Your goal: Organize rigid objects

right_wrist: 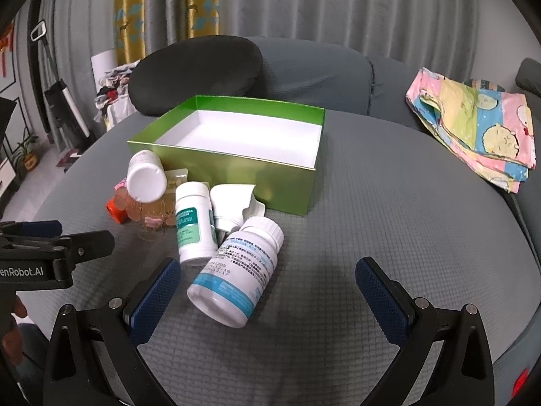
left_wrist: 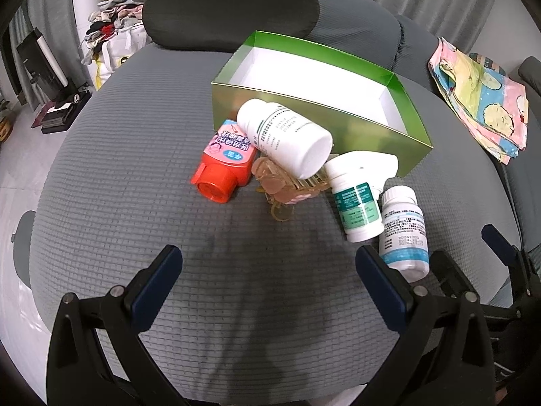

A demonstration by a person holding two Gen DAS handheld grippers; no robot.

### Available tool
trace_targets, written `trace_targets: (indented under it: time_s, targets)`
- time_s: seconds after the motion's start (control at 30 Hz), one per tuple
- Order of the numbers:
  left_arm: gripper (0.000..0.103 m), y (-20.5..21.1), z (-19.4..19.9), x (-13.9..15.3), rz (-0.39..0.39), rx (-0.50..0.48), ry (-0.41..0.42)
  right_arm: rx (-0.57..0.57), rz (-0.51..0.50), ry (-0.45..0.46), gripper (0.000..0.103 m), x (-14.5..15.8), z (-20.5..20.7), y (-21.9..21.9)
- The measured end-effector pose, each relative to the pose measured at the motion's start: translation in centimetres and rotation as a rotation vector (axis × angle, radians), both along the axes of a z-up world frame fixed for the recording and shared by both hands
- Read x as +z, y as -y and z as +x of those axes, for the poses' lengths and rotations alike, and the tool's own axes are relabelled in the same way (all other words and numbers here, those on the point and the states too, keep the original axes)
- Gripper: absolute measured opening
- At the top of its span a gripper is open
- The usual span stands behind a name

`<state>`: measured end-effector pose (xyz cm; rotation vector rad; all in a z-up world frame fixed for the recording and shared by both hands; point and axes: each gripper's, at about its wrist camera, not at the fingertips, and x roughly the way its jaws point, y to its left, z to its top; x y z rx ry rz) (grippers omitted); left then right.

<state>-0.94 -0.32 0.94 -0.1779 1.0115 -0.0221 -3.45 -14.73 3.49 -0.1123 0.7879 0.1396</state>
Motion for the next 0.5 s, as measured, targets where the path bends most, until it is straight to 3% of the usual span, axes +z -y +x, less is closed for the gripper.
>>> trace_targets:
  time_s: [0.33,0.5]
  targets:
    - [0.102,0.62,0.29,-0.18,-0.007,-0.014,-0.009,0.026,0.009,-0.005,0.103,-0.45,0.02,0.17]
    - [0.102,0.93,0.42,-0.31,-0.012,-0.02,-0.017,0.066,0.063,-0.006,0.103,-0.59,0.1,0.36]
